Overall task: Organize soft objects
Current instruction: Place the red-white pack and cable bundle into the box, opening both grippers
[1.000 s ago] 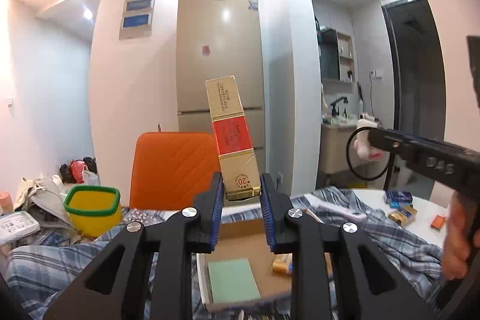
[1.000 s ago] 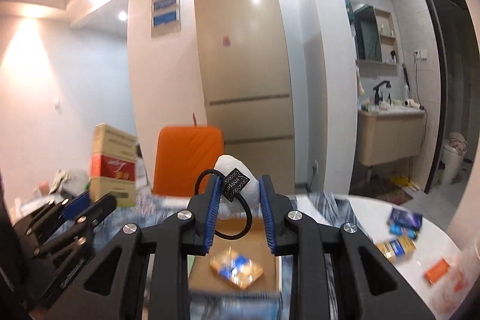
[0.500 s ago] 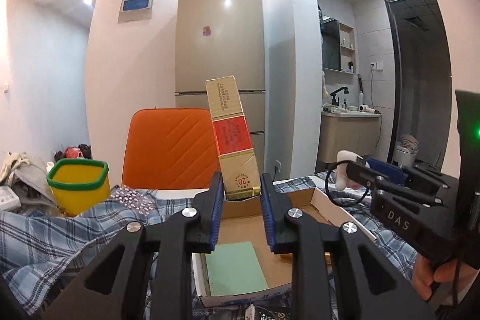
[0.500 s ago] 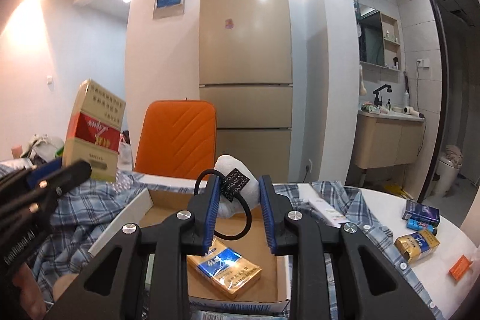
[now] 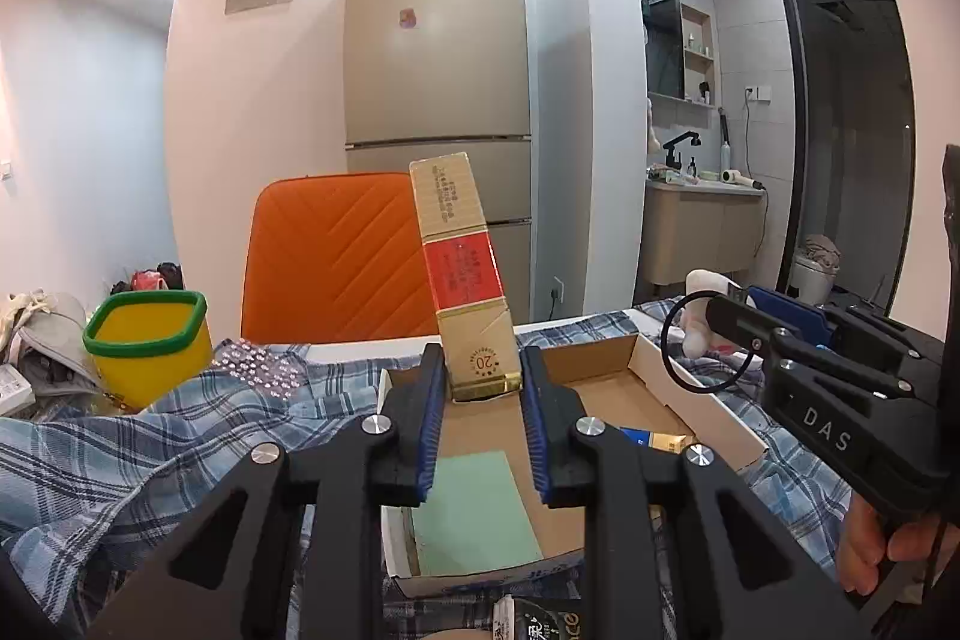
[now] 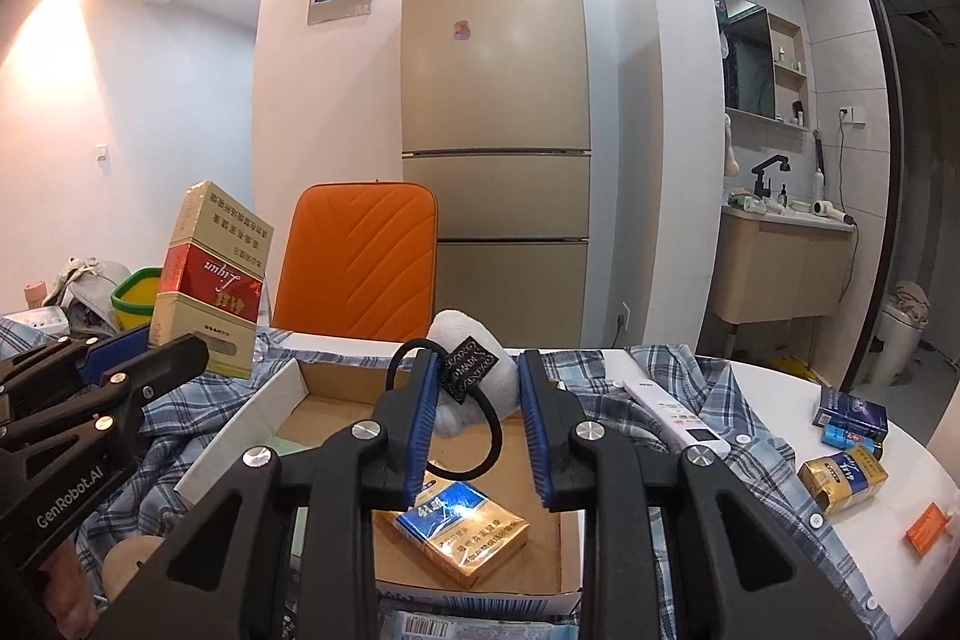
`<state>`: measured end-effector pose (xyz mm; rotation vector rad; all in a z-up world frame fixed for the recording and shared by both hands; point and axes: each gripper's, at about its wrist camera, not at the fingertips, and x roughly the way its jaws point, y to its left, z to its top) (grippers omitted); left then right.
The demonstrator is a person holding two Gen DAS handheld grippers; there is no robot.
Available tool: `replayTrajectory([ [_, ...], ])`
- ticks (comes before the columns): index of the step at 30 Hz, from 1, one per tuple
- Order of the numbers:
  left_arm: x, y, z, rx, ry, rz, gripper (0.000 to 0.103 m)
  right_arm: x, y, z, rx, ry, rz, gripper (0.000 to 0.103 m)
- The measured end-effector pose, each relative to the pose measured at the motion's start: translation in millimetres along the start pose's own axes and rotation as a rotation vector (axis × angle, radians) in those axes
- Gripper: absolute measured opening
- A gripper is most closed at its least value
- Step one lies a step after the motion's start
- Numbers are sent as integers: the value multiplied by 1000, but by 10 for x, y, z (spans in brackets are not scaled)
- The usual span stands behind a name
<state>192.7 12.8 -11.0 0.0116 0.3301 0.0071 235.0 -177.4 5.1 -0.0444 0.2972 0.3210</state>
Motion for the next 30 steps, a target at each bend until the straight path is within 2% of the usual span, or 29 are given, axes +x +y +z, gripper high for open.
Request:
replayTrajectory([
  [4,11,34,-12,-20,11,-1,24,33,-3,7,1,12,3,28],
  [5,14,47,-23,-23,14,0,31,34,-11,5,3,13,4,28],
  [6,16,47,-24,-24,16,4,48,37,-16,3,4,14,5,28],
  [8,-8,57,-27,-28,1,5,69,48,-26,4,6,16,6,28],
  [10,-52,61,-29,-30,-18,17,69,61,-29,9,8,19,8,28],
  [13,-70,77,-22,-38,-23,28,81,83,-31,-1,10,30,17,28],
  [15,-122,90,-20,-43,-49,30,102,103,-39,-6,11,39,22,28],
  [18,-224,76,-21,-34,-102,39,103,115,-68,-17,19,48,29,28],
  [22,-236,56,-20,-25,-111,45,103,130,-45,-30,8,56,37,28],
  [23,-236,62,-18,-27,-111,46,103,134,-39,-26,5,58,40,31],
  [24,-240,73,-16,-32,-114,47,103,132,-36,-28,2,59,38,43],
  [25,-247,75,-18,-36,-117,48,103,126,-32,-28,1,55,32,68],
  [27,-266,87,-15,-43,-127,51,103,83,-47,-31,10,31,27,86],
  [30,-292,98,-22,-45,-137,51,103,42,-82,-27,26,13,18,86],
])
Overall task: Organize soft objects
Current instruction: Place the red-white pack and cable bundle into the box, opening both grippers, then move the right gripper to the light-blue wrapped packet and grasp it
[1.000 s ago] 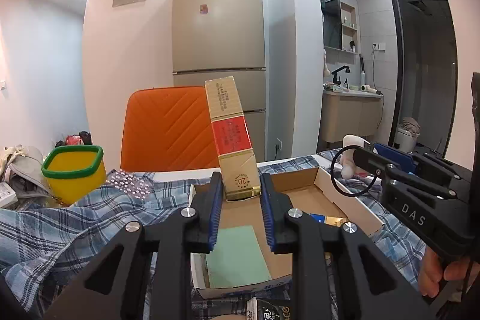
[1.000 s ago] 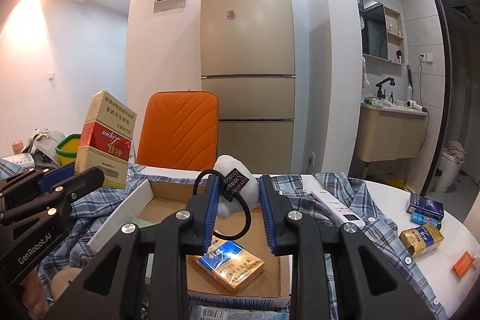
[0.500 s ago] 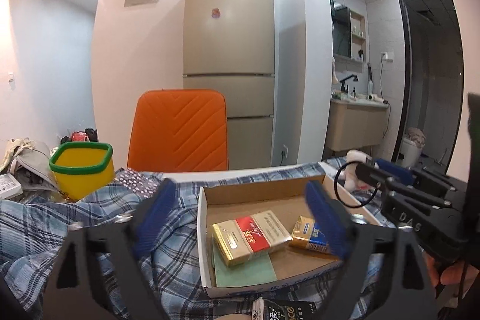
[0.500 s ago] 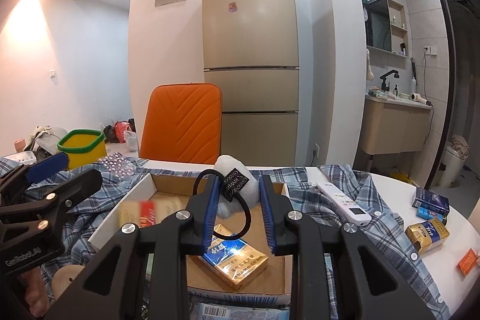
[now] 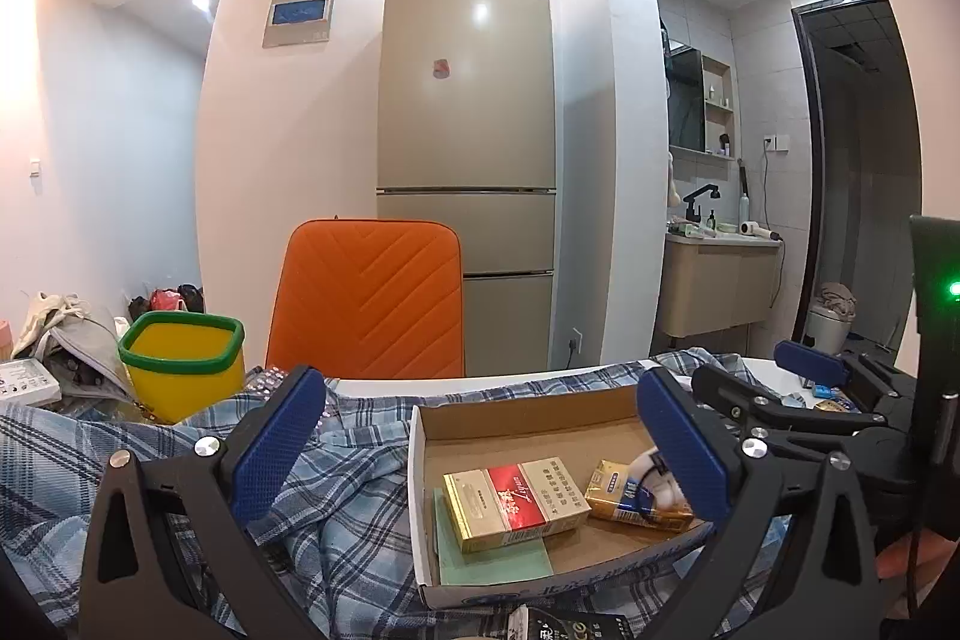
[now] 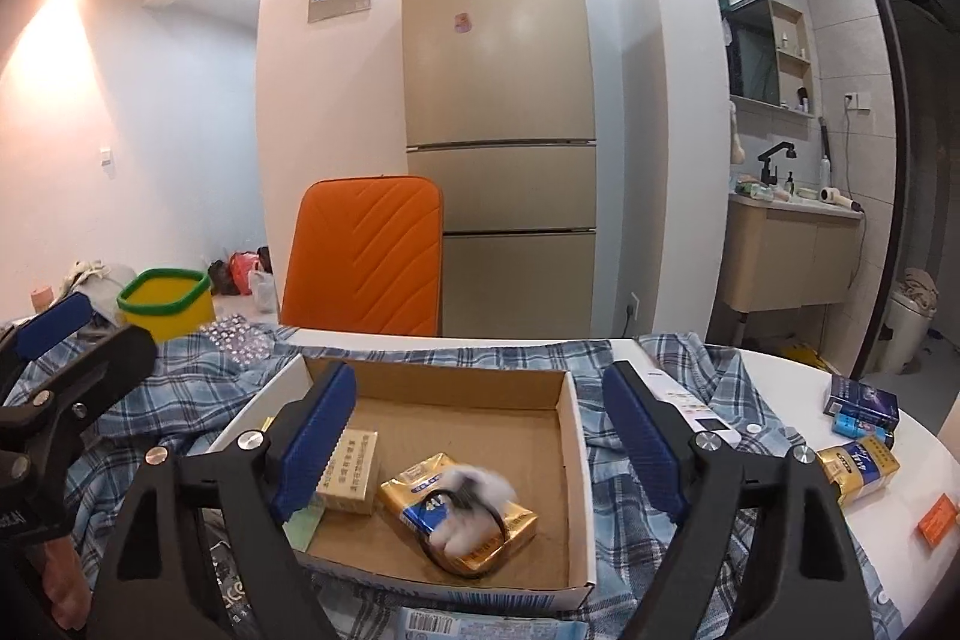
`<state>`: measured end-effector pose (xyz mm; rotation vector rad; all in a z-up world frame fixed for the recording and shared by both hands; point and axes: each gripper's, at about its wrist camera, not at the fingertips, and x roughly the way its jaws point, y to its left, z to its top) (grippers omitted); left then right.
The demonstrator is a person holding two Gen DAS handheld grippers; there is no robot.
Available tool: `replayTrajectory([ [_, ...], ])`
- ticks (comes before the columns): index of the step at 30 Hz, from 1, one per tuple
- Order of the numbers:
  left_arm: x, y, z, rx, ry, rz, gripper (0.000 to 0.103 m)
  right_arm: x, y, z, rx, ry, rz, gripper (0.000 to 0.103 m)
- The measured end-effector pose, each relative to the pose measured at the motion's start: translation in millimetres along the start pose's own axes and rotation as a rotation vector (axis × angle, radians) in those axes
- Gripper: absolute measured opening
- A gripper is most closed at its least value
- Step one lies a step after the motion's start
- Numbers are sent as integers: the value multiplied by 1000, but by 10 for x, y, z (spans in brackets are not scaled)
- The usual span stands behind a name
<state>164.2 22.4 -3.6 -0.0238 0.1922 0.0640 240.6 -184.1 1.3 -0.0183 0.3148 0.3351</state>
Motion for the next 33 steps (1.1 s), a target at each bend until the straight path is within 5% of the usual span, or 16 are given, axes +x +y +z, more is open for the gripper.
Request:
replayTrajectory([
  [12,-283,-101,108,45,-59,-50,103,-305,-180,245,33,-77,-47,86],
  [16,-579,-137,256,12,-127,-68,103,-638,-363,417,131,-148,-47,103],
  [20,-759,-177,308,4,-147,-82,103,-906,-451,451,185,-177,-22,103],
  [33,-683,-97,-82,12,-100,-14,103,-1005,-90,-53,-7,-158,-53,103],
])
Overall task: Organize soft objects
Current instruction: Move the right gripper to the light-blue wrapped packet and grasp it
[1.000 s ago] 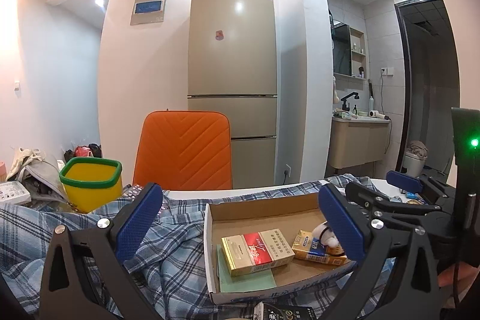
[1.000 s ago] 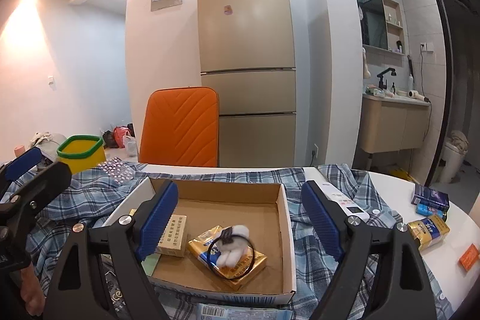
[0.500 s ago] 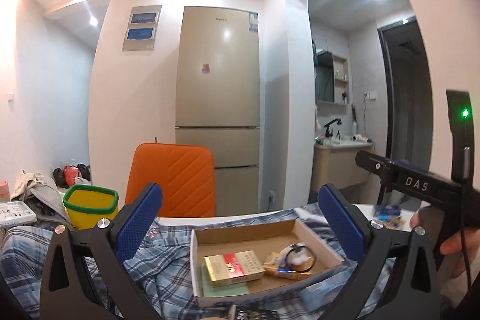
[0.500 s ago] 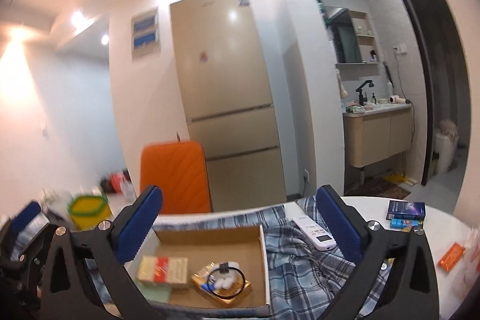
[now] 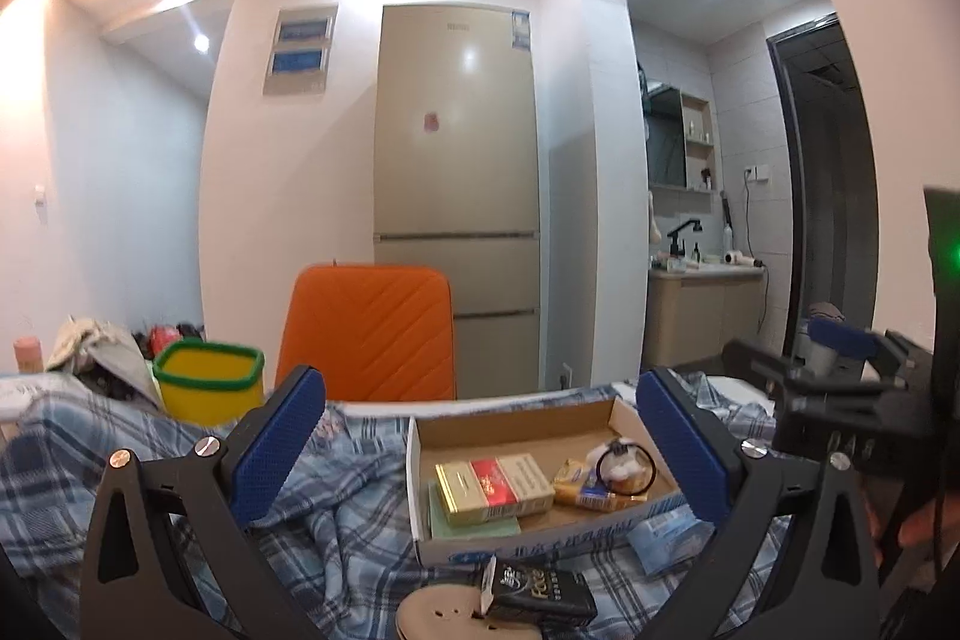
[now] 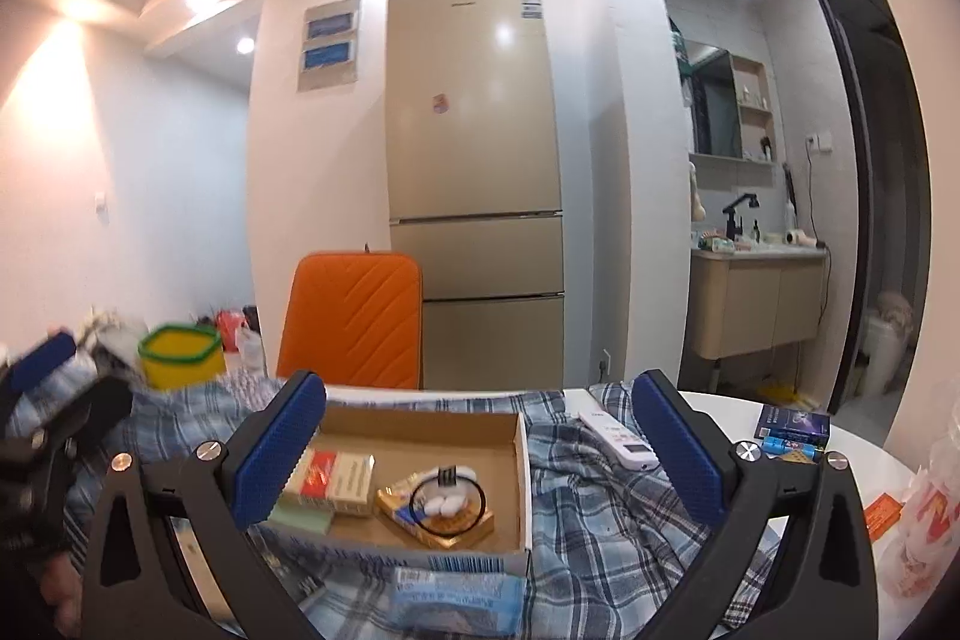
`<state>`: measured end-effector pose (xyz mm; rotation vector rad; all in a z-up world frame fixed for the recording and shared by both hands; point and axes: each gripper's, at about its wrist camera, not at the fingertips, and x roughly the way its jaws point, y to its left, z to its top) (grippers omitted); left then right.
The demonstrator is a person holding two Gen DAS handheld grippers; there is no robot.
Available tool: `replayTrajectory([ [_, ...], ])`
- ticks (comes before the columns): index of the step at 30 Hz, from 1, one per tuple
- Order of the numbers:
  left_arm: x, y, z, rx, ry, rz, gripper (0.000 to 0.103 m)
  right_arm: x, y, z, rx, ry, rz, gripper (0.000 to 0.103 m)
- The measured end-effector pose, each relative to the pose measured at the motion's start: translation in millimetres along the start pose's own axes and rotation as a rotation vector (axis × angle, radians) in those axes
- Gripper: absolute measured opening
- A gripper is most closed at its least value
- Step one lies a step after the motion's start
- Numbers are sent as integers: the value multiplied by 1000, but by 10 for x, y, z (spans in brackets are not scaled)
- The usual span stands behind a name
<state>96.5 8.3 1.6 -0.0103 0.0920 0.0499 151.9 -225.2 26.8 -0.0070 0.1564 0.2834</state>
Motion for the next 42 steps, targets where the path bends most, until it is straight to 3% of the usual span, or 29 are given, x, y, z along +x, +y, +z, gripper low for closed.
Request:
replayTrajectory([
  [6,6,54,-19,-28,12,5,103,122,71,-62,-17,61,17,103],
  [14,33,-22,-28,13,39,-10,103,222,-62,-63,44,116,6,103],
  [18,32,-34,-36,19,44,-12,103,476,-121,-113,79,322,97,103],
  [27,106,-28,-48,12,79,5,103,835,7,-402,4,591,83,103],
  [30,187,17,-69,-10,121,4,103,932,18,-519,9,654,105,103],
  [42,199,64,-93,-31,127,15,103,1163,10,-741,19,806,103,103],
])
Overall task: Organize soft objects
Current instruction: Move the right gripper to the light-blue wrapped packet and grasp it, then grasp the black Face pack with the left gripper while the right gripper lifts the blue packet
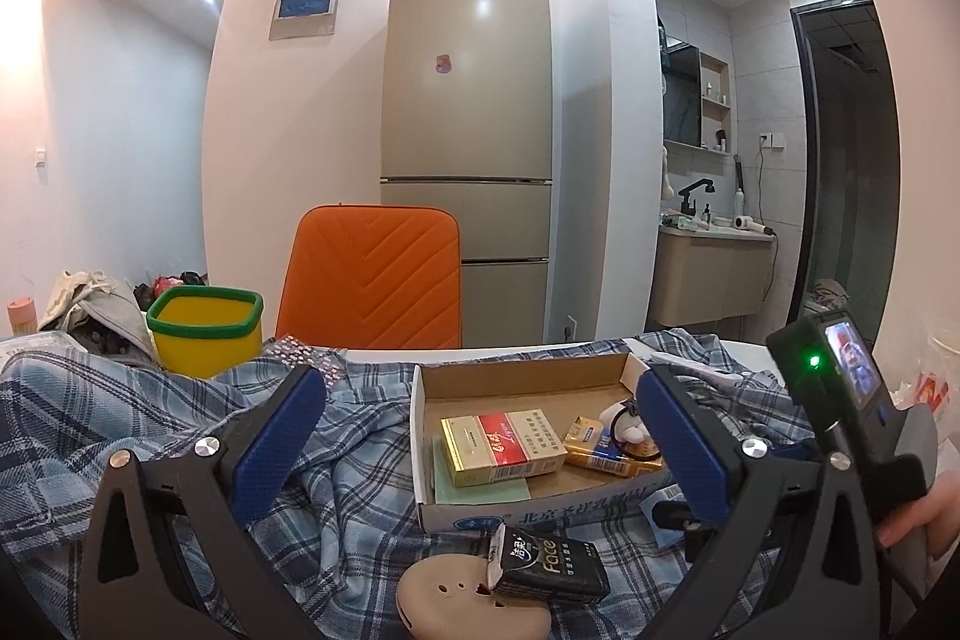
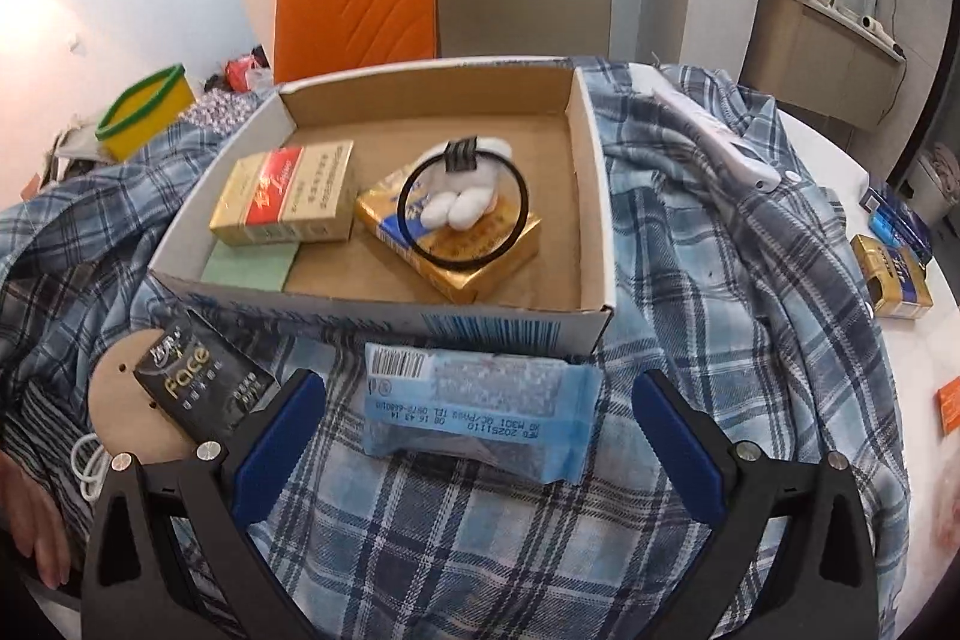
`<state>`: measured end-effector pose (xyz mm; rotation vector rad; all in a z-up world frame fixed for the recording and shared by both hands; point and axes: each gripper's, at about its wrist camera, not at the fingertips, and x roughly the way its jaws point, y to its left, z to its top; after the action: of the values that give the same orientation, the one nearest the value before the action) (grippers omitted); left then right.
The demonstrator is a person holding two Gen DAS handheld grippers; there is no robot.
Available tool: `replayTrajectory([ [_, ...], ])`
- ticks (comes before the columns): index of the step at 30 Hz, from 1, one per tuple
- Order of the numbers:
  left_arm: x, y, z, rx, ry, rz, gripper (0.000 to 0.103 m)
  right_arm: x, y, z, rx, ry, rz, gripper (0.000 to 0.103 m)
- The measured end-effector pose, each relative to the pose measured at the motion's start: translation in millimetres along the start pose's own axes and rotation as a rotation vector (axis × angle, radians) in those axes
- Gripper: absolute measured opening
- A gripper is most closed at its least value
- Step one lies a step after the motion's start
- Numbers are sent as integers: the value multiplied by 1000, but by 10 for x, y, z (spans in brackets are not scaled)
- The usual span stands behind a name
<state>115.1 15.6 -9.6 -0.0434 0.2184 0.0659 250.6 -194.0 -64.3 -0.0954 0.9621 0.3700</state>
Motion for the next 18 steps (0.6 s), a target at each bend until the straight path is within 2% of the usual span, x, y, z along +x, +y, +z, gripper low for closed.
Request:
replayTrajectory([
  [5,2,-1,3,1,1,2,103,31,38,-6,-15,12,-4,102],
  [10,9,-4,-7,2,-4,5,103,89,10,-9,-1,42,7,78],
  [12,15,3,-9,0,-1,9,103,93,21,-13,-8,47,4,76],
  [15,36,13,-11,-1,14,20,103,-22,51,-26,-22,-5,-15,72],
  [18,130,-11,-29,27,90,-19,103,-200,93,-48,-43,-84,-36,71],
])
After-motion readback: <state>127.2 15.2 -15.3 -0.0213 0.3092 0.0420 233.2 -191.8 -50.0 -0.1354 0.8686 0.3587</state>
